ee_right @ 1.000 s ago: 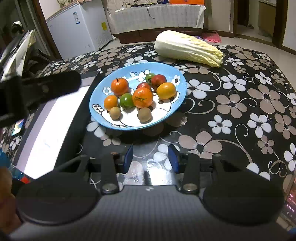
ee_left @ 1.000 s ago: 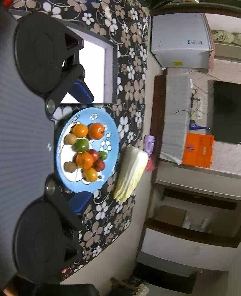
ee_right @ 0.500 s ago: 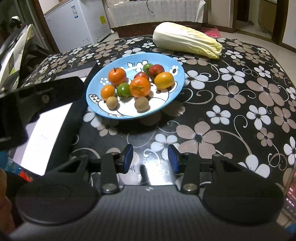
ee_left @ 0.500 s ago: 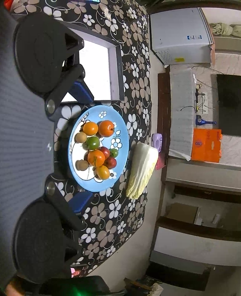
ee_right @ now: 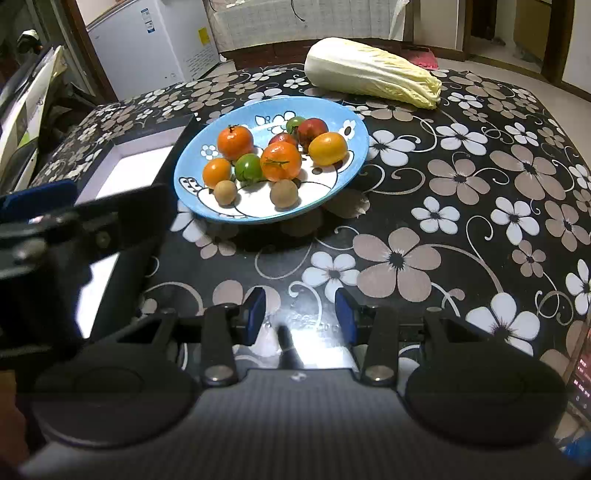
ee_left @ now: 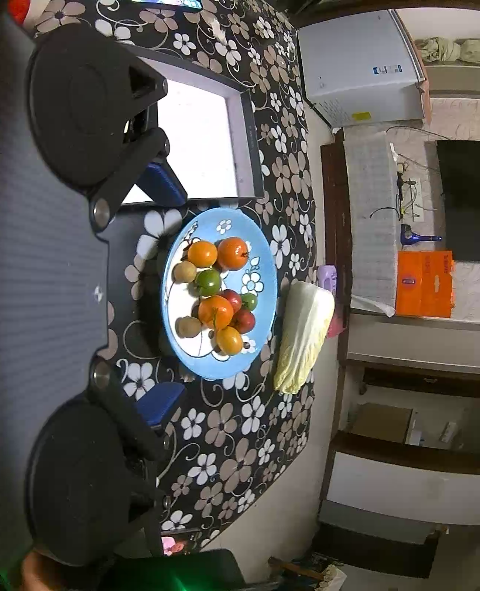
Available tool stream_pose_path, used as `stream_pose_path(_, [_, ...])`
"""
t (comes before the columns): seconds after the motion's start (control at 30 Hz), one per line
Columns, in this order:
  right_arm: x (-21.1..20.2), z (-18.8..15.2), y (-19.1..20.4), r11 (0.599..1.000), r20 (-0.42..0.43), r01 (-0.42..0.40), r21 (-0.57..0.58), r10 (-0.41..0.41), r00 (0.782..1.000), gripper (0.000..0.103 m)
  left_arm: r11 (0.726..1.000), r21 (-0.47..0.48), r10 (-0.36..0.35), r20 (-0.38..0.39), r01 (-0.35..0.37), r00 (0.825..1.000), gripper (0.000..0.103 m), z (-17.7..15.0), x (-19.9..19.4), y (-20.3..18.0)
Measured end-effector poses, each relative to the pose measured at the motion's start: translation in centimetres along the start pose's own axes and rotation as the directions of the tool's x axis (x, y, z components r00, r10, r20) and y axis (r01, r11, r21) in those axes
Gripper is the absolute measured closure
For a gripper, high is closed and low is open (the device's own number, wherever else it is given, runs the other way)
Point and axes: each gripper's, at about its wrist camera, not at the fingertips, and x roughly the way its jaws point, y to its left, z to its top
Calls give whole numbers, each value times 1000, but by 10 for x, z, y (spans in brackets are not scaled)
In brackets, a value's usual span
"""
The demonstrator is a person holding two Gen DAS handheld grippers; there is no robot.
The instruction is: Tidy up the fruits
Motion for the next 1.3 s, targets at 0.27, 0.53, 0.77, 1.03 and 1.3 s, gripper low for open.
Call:
stream_pose_path(0.27, [-1, -4, -6, 1000, -18, 5, 9, -5, 1000, 59, 1000, -7, 23, -25, -23, 999, 0, -3, 5, 3])
stream_pose_path(0.53, [-1, -7, -12, 1000, -25, 8, 13, -8, 1000, 59, 999, 14, 35, -57, -35, 998, 0, -8, 10, 0])
stream_pose_path(0.77, [-2, -7, -12, 1000, -25, 7, 11, -6, 1000, 59, 999, 13, 43, -89, -42, 995, 0, -8, 18, 3])
stream_pose_path(1.03, [-1, -8, -10, 1000, -31, 2, -1, -2, 1000, 59, 999, 18, 39, -96, -38, 995, 0, -9, 21, 0])
stream_pose_path(1.3, [-4, -7, -9, 1000, -16, 8, -5, -9, 1000, 59, 999, 14, 38, -96, -36, 995, 0, -10, 22, 0])
